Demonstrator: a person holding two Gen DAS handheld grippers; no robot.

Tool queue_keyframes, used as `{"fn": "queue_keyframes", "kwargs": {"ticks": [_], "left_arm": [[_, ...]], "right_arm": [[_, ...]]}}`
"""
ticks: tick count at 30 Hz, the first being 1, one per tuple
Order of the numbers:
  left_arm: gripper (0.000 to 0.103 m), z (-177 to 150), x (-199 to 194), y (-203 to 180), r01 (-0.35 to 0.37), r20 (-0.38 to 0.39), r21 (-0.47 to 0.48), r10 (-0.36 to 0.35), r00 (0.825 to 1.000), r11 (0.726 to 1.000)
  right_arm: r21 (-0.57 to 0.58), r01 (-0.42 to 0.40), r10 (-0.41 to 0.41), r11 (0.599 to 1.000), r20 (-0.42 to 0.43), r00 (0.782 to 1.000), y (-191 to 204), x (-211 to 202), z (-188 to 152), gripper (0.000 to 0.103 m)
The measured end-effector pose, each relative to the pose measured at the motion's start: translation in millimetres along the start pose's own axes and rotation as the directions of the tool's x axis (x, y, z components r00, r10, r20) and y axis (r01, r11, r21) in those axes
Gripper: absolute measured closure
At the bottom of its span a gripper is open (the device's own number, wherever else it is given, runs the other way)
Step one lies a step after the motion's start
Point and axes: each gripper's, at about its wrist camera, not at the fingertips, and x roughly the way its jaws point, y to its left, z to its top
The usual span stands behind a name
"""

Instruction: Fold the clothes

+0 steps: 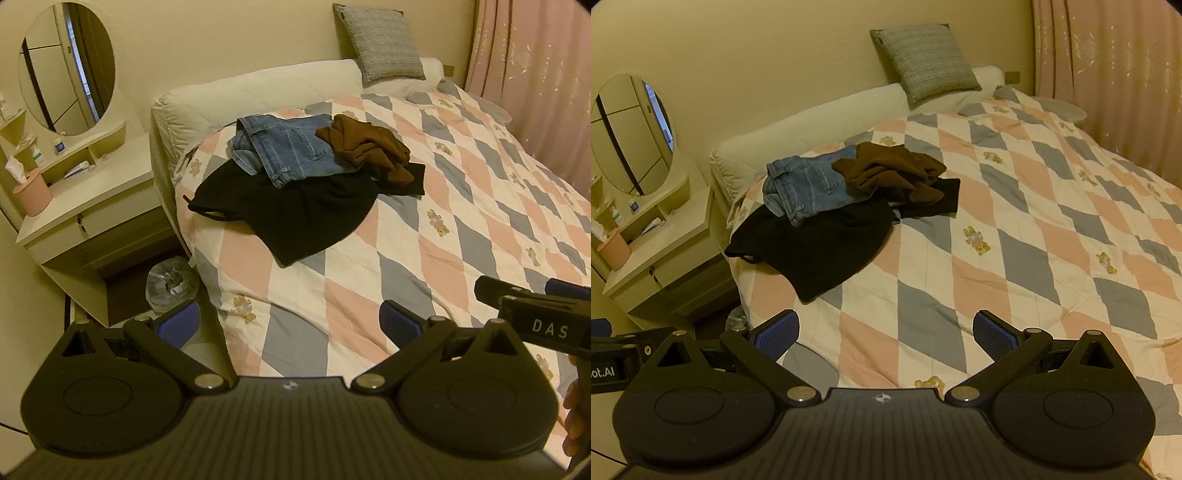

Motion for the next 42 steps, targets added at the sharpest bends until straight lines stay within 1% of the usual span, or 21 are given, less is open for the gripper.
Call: {"fn": "queue_keyframes", "kwargs": {"ticks": [12, 18, 22, 26, 30, 33, 35, 38, 40, 42], "left_arm": [[0.001, -1, 7, 3, 0.044, -0.053, -0.016, -0.044, 0.998, 0.999], [0.001, 2, 11, 8, 0.06, -0.06, -0.016, -0.061, 0.996, 0.998], [0.001, 4, 18, 10, 0.061, -0.062, -0.011, -0.062, 0.996, 0.998], [0.001, 13, 33, 15, 0.052, -0.062, 0.003, -0.051, 0.997, 0.999], [0.001, 27, 59, 22, 0.06, -0.068, 0.008, -0.059, 0.996, 0.998], [0.001, 40, 88, 27, 0.078, -0.095, 0.024, -0.075, 0.993, 0.997], [0.001, 49, 111, 29, 0.097, -0.121, 0.037, -0.092, 0.988, 0.995], [0.001, 69, 151, 30, 0.141, -0.174, 0.06, -0.129, 0.976, 0.988], [0.001, 83, 176, 30, 0.159, -0.192, 0.089, -0.14, 0.971, 0.983], [0.001, 99, 202, 28, 0.179, -0.208, 0.117, -0.152, 0.966, 0.977]], "right_arm": [[0.014, -0.002, 0.002, 1.0, 0.002, 1.0, -2, 0, 1, 0.0], [0.017, -0.004, 0.004, 1.0, -0.005, 1.0, 0, 6, 4, 0.0], [0.02, 0.005, -0.004, 1.0, -0.018, 1.0, 1, 14, 5, 0.0], [0.026, 0.023, -0.022, 0.999, -0.032, 0.999, 3, 27, 9, 0.0], [0.032, 0.048, -0.046, 0.998, -0.05, 0.998, 5, 48, 18, 0.0], [0.073, 0.044, -0.038, 0.996, -0.08, 0.996, 0, 68, 26, 0.0], [0.156, 0.021, -0.002, 0.988, -0.118, 0.993, -11, 87, 32, 0.0], [0.301, 0.009, 0.046, 0.954, -0.176, 0.983, -30, 118, 38, 0.0], [0.362, 0.025, 0.054, 0.932, -0.206, 0.977, -38, 138, 42, 0.0], [0.399, 0.06, 0.038, 0.915, -0.233, 0.972, -44, 158, 46, 0.0]]}}
